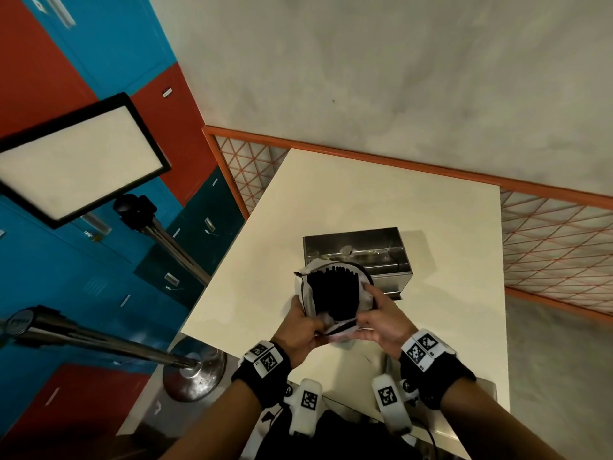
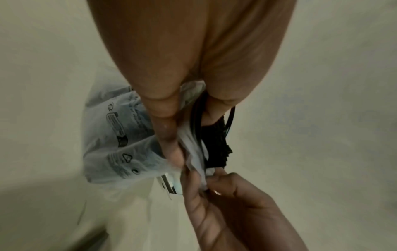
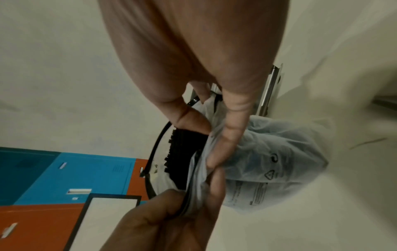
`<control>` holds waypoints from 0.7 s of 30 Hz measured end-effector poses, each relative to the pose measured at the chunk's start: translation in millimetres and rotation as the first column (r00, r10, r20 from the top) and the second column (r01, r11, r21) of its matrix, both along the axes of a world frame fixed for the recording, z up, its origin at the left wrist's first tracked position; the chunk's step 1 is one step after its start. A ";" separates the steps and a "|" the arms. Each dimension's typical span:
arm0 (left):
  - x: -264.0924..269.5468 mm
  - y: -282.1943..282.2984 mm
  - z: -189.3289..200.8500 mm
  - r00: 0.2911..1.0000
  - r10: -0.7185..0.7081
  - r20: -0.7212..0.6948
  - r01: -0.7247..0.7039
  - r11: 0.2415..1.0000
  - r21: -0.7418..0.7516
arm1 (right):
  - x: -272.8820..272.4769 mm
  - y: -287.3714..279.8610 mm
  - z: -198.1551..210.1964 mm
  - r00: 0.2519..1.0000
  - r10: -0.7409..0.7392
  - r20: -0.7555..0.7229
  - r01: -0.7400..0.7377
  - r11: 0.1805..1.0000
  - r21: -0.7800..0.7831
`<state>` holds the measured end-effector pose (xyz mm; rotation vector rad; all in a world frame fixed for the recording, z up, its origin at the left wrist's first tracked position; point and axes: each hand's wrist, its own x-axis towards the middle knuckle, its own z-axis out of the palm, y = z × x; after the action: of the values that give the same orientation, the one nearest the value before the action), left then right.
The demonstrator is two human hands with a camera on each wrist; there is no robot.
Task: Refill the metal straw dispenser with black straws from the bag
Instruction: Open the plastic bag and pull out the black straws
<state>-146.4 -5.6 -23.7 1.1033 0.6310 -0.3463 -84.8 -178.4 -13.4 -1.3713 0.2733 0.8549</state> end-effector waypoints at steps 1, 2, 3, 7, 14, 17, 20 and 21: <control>-0.1 0.7 -0.4 1.000 0.002 -0.010 -0.002 0.999 0.034 | -0.7 0.2 -1.3 1.000 -0.001 0.029 0.003 0.999 -0.051; -0.7 1.9 -3.5 1.000 0.000 -0.016 0.001 0.998 0.066 | -1.6 0.8 -3.7 0.998 0.004 0.056 0.001 0.995 -0.100; -2.0 3.6 -8.4 0.999 -0.012 -0.030 0.015 0.995 0.100 | -2.3 1.8 -6.7 0.997 0.015 0.075 -0.004 0.989 -0.150; -6.8 9.7 -18.2 0.970 -0.191 -0.151 0.233 0.908 0.348 | -5.4 4.3 -18.4 0.958 0.208 0.198 -0.117 0.913 -0.391; 8.8 37.2 -1.1 0.931 -0.330 -0.156 0.331 0.579 0.746 | 8.4 -9.4 -2.0 0.810 0.456 0.368 -0.118 0.742 -0.660; 19.6 41.8 17.1 0.969 -0.244 -0.048 0.213 0.716 0.665 | 14.5 -7.4 -4.4 0.788 0.464 0.404 -0.145 0.778 -0.611; 27.5 35.0 19.9 0.985 -0.175 -0.004 0.141 0.779 0.611 | 12.7 2.8 -8.5 0.762 0.496 0.416 -0.228 0.807 -0.545; 28.1 33.3 17.3 0.990 -0.144 0.002 0.113 0.785 0.609 | 10.9 5.9 -9.1 0.759 0.497 0.421 -0.240 0.814 -0.529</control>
<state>-118.3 27.7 -6.4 1.7814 0.6420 -0.2328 -74.0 -172.5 -22.5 -2.0972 -0.2953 0.7076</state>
